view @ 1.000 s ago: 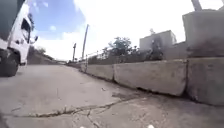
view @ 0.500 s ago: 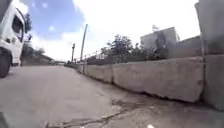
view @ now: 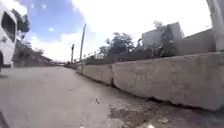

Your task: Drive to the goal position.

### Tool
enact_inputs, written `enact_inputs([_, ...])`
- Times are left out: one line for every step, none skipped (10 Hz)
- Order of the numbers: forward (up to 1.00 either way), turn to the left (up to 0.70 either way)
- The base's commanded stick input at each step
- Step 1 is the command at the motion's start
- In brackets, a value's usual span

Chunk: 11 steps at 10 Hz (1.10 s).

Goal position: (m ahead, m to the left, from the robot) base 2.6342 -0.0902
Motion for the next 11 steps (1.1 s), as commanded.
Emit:
enact_inputs([0.7,0.0])
enact_inputs([0.7,0.0])
enact_inputs([0.7,0.0])
enact_inputs([0.7,0.0])
enact_inputs([0.7,0.0])
enact_inputs([0.7,0.0])
enact_inputs([0.7,0.0])
enact_inputs([0.7,0.0])
enact_inputs([0.7,0.0])
enact_inputs([0.7,0.0])
enact_inputs([0.7,0.0])
